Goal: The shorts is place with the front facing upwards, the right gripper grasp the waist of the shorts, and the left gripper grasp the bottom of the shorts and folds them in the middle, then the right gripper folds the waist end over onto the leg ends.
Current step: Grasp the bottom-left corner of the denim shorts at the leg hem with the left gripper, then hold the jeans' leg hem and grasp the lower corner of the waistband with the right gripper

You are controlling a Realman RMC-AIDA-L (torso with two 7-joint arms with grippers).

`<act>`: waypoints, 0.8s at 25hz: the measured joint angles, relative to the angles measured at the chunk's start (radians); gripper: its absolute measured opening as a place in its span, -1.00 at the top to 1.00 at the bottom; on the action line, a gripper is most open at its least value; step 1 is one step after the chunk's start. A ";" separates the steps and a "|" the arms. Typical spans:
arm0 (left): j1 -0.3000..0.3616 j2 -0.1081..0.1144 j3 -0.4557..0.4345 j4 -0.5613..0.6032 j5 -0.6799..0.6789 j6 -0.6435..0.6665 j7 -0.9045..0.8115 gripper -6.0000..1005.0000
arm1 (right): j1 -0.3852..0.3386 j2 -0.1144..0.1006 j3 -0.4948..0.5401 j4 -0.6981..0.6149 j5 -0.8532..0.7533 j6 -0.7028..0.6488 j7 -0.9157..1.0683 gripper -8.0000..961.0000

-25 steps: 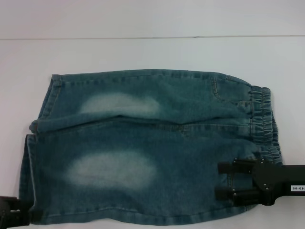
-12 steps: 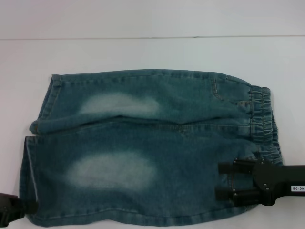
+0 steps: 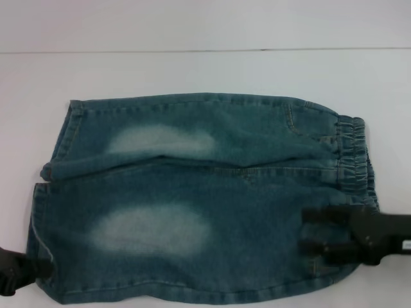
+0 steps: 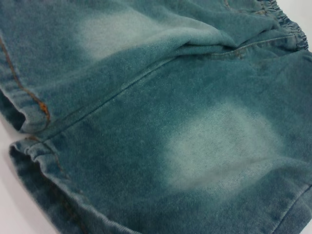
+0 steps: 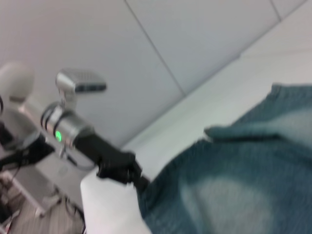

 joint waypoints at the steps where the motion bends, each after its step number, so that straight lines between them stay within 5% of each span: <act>1: -0.002 0.000 0.001 0.002 0.000 0.001 0.000 0.91 | -0.002 -0.004 0.034 0.000 0.000 -0.016 0.004 -0.76; 5: -0.003 -0.002 0.001 0.017 -0.002 0.013 -0.004 0.92 | -0.023 -0.042 0.160 0.003 0.000 -0.066 0.100 -0.76; 10: 0.000 -0.005 0.002 0.044 -0.033 0.047 -0.006 0.92 | -0.070 -0.116 0.318 0.007 0.001 -0.152 0.297 -0.75; 15: 0.003 -0.006 0.001 0.064 -0.062 0.067 -0.008 0.92 | -0.120 -0.182 0.356 0.004 -0.022 -0.178 0.404 -0.75; 20: -0.002 -0.006 0.002 0.075 -0.065 0.077 -0.020 0.92 | -0.124 -0.207 0.362 -0.011 -0.066 -0.169 0.511 -0.74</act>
